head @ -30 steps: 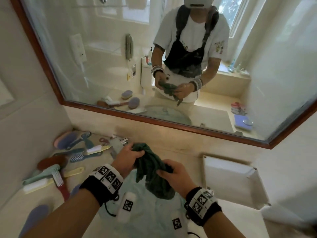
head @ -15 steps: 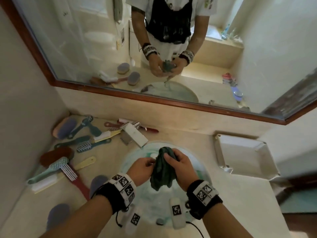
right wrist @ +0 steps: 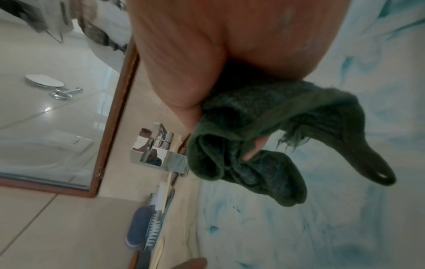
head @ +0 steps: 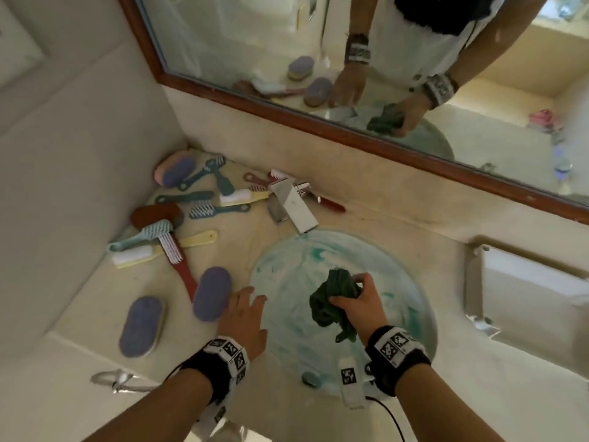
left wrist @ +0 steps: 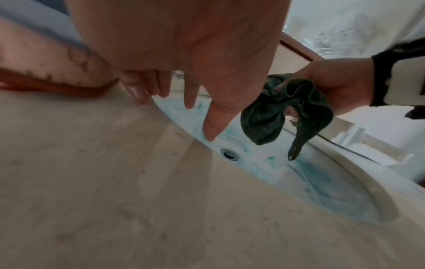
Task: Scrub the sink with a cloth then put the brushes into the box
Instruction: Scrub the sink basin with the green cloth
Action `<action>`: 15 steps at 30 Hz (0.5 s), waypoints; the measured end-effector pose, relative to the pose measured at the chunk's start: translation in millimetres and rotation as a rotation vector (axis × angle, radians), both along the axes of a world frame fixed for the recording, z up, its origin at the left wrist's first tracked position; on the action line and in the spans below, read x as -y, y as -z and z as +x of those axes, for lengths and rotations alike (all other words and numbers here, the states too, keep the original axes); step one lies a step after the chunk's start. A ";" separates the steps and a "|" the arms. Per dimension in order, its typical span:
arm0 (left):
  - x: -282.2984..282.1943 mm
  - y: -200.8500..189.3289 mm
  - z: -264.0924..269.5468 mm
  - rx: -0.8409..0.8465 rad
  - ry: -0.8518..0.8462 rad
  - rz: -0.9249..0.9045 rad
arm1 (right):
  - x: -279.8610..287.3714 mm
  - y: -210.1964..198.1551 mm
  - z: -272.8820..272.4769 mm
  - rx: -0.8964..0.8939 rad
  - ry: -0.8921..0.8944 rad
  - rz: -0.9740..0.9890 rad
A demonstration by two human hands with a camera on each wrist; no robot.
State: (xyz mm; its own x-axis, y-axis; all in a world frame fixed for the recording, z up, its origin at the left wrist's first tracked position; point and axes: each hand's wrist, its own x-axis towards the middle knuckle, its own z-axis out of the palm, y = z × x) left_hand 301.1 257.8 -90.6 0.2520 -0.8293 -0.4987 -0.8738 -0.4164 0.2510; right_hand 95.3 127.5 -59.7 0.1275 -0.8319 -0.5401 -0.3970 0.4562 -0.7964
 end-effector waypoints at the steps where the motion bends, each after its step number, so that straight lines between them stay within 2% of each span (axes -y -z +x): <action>1: -2.9 -0.9 -0.1 0.012 -0.027 0.006 | -0.2 4.1 0.2 -0.007 -0.014 -0.009; 5: -9.6 -5.4 9.4 0.049 -0.023 0.067 | 2.8 20.8 8.1 0.000 -0.061 -0.002; 10: -14.7 -5.0 20.6 0.122 0.066 0.215 | 9.9 37.4 17.5 0.108 -0.048 0.130; 15: -16.1 -2.7 22.2 0.146 0.088 0.301 | 27.6 51.7 27.0 0.106 -0.121 0.134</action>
State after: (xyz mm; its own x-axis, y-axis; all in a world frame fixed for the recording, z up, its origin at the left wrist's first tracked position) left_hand 323.3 273.8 -87.9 0.2728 -0.6719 -0.6886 -0.9273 -0.3743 -0.0021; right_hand 122.3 100.0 -111.4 0.2841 -0.7288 -0.6230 -0.3729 0.5147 -0.7721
